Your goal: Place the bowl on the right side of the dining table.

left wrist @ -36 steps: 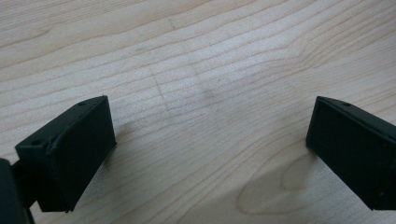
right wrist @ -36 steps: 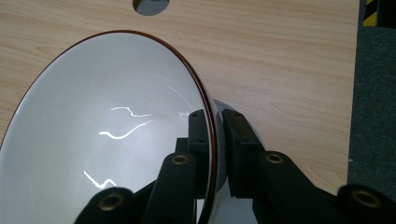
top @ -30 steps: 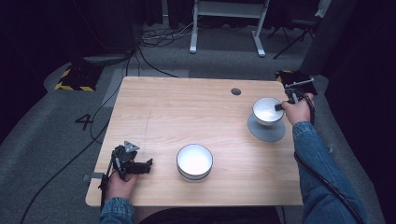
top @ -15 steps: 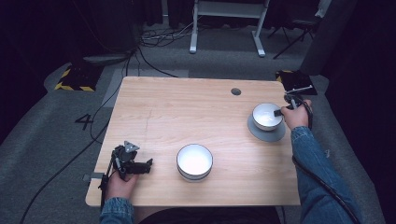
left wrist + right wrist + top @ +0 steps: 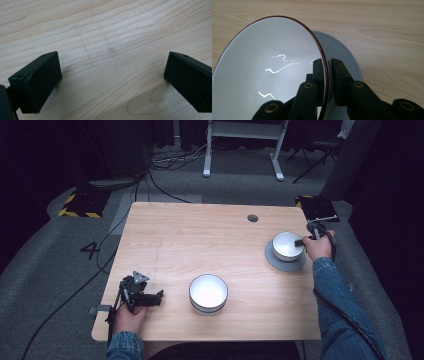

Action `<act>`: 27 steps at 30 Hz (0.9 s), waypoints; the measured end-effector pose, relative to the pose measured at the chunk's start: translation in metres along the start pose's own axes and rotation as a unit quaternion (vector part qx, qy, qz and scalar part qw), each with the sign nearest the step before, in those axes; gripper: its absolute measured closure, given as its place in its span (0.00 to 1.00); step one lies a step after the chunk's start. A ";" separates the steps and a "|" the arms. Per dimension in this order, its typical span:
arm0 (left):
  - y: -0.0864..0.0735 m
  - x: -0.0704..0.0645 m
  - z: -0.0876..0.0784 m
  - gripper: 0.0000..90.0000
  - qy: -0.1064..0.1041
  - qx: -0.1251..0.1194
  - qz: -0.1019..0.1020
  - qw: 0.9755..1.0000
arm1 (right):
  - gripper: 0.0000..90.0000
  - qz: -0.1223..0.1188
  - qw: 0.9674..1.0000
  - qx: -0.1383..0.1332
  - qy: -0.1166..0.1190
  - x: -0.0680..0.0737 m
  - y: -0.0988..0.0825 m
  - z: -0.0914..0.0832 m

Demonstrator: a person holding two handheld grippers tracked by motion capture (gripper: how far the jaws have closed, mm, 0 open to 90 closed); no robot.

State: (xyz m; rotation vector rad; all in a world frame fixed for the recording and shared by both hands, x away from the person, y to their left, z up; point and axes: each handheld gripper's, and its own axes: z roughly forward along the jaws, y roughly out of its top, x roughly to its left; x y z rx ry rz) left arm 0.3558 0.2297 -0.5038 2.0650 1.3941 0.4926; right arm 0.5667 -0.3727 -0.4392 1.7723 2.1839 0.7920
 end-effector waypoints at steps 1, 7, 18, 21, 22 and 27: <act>0.000 0.000 0.000 0.02 0.000 0.000 0.000 1.000 | 0.91 0.001 1.000 -0.001 0.003 -0.001 0.000 0.000; 0.000 0.000 0.000 0.02 0.000 0.000 0.000 1.000 | 0.91 -0.004 1.000 -0.007 0.001 -0.004 -0.002 0.001; 0.000 0.000 0.000 0.02 0.000 0.000 0.000 1.000 | 0.62 -0.032 0.998 -0.030 -0.035 -0.008 0.002 -0.014; 0.000 0.000 0.000 0.02 0.000 0.000 0.000 1.000 | 0.57 -0.042 0.998 -0.036 -0.034 -0.007 0.005 -0.018; 0.000 0.000 0.000 0.02 0.000 0.000 0.000 1.000 | 0.56 -0.053 0.997 -0.038 -0.037 -0.006 0.006 -0.020; 0.000 0.000 0.000 0.02 0.000 0.000 0.000 1.000 | 0.53 -0.088 0.994 -0.057 -0.031 0.004 0.011 -0.034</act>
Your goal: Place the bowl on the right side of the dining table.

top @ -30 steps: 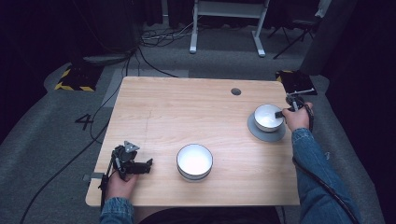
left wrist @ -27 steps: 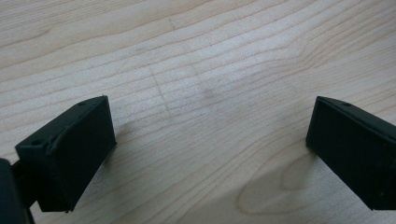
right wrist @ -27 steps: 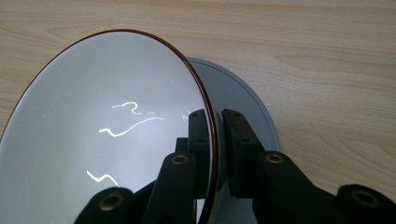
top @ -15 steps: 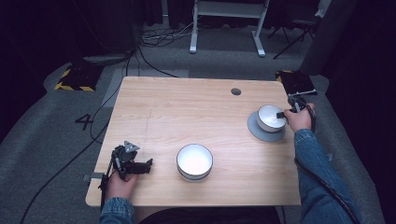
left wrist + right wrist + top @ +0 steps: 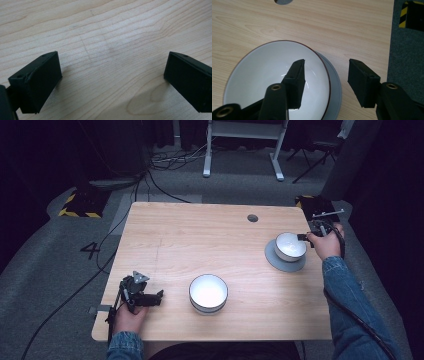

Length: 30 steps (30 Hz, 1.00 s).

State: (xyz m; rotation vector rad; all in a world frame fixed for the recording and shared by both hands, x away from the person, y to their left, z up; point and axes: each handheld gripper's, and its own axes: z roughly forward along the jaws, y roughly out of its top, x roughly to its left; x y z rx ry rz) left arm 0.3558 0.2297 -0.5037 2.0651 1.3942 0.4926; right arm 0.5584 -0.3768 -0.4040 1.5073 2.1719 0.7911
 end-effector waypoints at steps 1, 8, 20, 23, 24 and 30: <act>0.000 0.000 0.000 0.02 0.000 0.000 0.000 1.000 | 0.52 0.000 1.000 -0.001 0.001 0.002 0.001 -0.003; 0.000 0.000 0.000 0.02 0.000 0.000 0.000 1.000 | 0.51 -0.027 0.999 -0.018 0.015 0.010 0.006 -0.022; 0.000 0.000 0.000 0.02 0.000 -0.001 -0.001 1.000 | 0.48 -0.075 0.993 -0.047 0.073 0.037 0.011 -0.067; 0.000 0.000 0.000 0.02 0.000 -0.001 -0.002 1.000 | 0.48 -0.088 0.991 -0.052 0.088 0.045 0.009 -0.076; 0.000 0.000 0.000 0.02 0.000 -0.001 -0.002 1.000 | 0.48 -0.091 0.990 -0.054 0.092 0.048 0.008 -0.079; 0.000 0.000 0.000 0.02 0.000 -0.001 -0.002 1.000 | 0.48 -0.110 0.984 -0.049 0.130 0.066 -0.001 -0.090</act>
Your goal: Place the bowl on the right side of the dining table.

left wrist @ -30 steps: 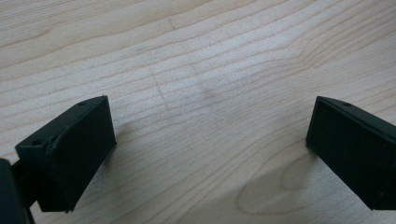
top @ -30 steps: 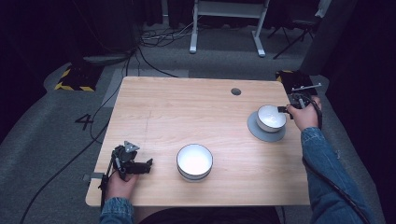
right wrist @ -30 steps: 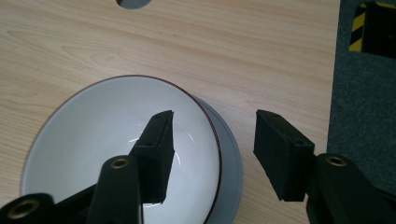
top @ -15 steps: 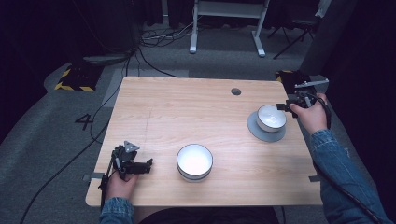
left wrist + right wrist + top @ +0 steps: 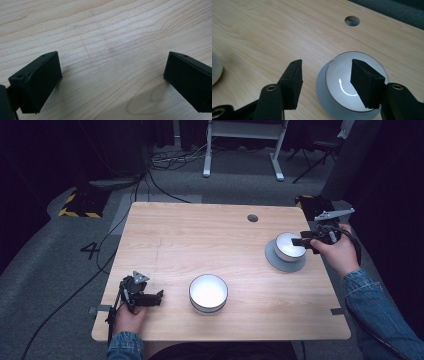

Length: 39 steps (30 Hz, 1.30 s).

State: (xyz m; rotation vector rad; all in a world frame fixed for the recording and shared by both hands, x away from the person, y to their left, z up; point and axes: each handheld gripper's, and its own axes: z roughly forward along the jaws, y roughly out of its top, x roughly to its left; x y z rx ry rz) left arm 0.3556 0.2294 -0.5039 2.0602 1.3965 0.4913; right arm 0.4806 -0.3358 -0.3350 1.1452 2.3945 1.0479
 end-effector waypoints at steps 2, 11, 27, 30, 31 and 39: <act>0.000 0.000 0.000 0.02 0.000 0.000 0.000 1.000 | 0.48 -0.011 1.000 0.005 0.007 0.005 -0.003 0.001; 0.000 0.000 0.000 0.02 0.000 0.000 -0.001 1.000 | 0.48 -0.029 0.999 0.007 0.031 0.027 -0.015 -0.002; 0.000 0.000 0.000 0.02 0.000 0.000 -0.001 1.000 | 0.48 -0.045 0.998 0.015 0.049 0.048 -0.054 -0.002; 0.000 0.000 0.000 0.02 0.000 0.000 -0.001 1.000 | 0.48 -0.045 0.998 0.015 0.052 0.049 -0.059 -0.002; 0.000 0.000 0.000 0.02 0.000 0.000 0.000 1.000 | 0.47 -0.046 0.997 0.015 0.054 0.050 -0.065 0.000; 0.000 0.000 0.000 0.02 0.000 0.000 0.000 1.000 | 0.46 -0.041 0.997 0.020 0.060 0.056 -0.083 0.005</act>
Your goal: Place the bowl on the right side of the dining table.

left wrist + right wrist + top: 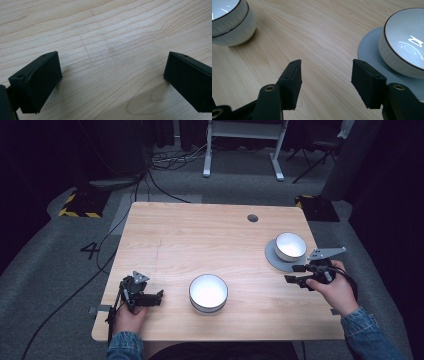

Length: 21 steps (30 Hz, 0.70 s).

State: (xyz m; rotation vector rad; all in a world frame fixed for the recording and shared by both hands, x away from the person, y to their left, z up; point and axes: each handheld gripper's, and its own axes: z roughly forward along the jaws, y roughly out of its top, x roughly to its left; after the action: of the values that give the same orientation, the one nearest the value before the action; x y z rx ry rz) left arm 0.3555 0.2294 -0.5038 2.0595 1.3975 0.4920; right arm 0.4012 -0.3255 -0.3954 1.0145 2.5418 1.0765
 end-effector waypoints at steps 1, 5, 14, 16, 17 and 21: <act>0.000 0.000 0.000 0.02 0.000 0.000 0.000 1.000 | 0.46 -0.001 1.000 0.000 0.002 0.001 -0.003 0.001; 0.000 0.000 0.000 0.02 0.000 0.000 0.000 1.000 | 0.46 0.003 1.000 0.000 0.007 0.004 -0.010 0.004; 0.000 0.000 0.000 0.02 -0.001 0.000 0.000 1.000 | 0.46 0.004 1.000 -0.022 0.021 0.011 -0.035 0.017; 0.000 0.000 0.000 0.02 0.000 0.000 0.001 1.000 | 0.46 0.000 0.999 -0.025 0.020 0.013 -0.040 0.020; 0.000 0.000 0.000 0.02 0.000 0.000 0.001 1.000 | 0.46 -0.004 0.999 -0.026 0.022 0.014 -0.042 0.021; 0.000 0.000 0.000 0.02 0.000 0.000 0.000 1.000 | 0.46 -0.011 0.999 -0.027 0.015 0.017 -0.049 0.027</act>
State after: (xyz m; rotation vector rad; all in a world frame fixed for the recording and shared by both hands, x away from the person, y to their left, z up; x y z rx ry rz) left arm 0.3555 0.2293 -0.5039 2.0591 1.3973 0.4910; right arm 0.3748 -0.3241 -0.4476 0.9630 2.5258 1.1562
